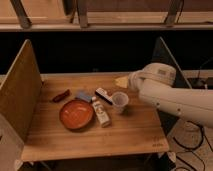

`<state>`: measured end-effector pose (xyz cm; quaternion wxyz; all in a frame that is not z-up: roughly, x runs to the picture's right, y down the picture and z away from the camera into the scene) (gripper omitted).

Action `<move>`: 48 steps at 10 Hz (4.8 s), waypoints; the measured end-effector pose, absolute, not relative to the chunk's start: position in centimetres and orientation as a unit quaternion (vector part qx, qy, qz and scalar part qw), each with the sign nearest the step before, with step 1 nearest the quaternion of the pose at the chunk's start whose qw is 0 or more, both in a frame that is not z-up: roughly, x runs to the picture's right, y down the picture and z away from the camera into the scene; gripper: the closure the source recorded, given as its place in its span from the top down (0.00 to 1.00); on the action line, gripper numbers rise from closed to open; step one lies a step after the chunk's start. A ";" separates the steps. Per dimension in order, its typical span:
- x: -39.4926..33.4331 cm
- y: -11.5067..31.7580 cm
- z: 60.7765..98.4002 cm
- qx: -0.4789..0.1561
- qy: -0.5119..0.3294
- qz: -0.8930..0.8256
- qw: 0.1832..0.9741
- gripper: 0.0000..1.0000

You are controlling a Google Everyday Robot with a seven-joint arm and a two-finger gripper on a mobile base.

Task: Stand the bottle upright

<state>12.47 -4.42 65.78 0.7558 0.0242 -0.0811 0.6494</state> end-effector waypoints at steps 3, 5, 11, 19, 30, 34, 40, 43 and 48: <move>12.5 -4.4 65.8 0.024 -0.081 0.649 0.756 0.80; 12.5 -4.4 65.8 0.024 -0.081 0.649 0.756 0.80; 12.5 -4.4 65.8 0.024 -0.081 0.649 0.756 0.80; 3.9 -4.2 68.2 -0.051 -0.155 0.616 0.771 0.80; 1.9 -2.0 71.1 -0.096 -0.159 0.610 0.771 0.80; -0.8 0.7 75.1 -0.141 -0.153 0.611 0.764 0.80; -4.8 5.0 80.1 -0.197 -0.136 0.602 0.762 0.80; -3.8 5.1 81.9 -0.206 -0.118 0.613 0.753 0.80; -3.4 4.2 82.1 -0.209 -0.121 0.617 0.749 0.80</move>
